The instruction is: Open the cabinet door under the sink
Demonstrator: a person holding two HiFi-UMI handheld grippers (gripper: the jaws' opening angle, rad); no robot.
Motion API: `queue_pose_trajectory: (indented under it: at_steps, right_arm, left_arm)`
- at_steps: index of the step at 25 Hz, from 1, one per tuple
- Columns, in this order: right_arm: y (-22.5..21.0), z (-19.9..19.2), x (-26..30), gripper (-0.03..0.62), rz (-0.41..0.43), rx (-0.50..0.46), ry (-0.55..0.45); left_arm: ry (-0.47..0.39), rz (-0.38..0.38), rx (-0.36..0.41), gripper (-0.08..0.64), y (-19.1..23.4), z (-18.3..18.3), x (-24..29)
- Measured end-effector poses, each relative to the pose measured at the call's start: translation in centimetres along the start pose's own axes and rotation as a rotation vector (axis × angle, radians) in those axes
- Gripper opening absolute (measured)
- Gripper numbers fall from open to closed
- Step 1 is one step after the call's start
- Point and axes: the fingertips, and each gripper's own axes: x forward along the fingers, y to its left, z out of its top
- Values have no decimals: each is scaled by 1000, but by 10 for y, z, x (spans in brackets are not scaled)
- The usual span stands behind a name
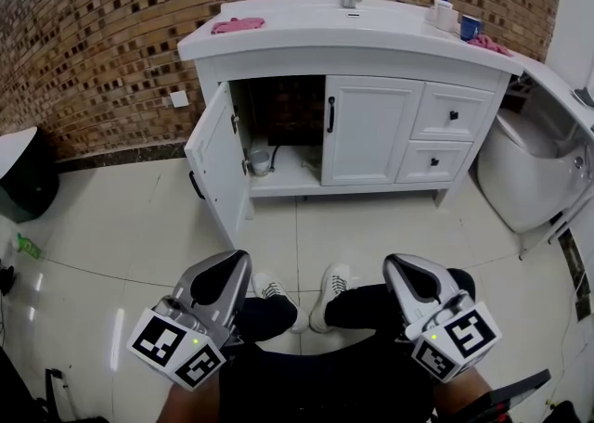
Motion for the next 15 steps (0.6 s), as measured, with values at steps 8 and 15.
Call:
queue_pose_trajectory:
  at_steps: [8, 15]
  right_arm:
    - [1, 0, 1, 8, 5, -4, -2]
    - [2, -4, 1, 8, 3, -1, 8]
  left_arm:
    - [-7, 1, -6, 3, 0, -1, -1]
    - [-7, 0, -13, 3, 0, -3, -1]
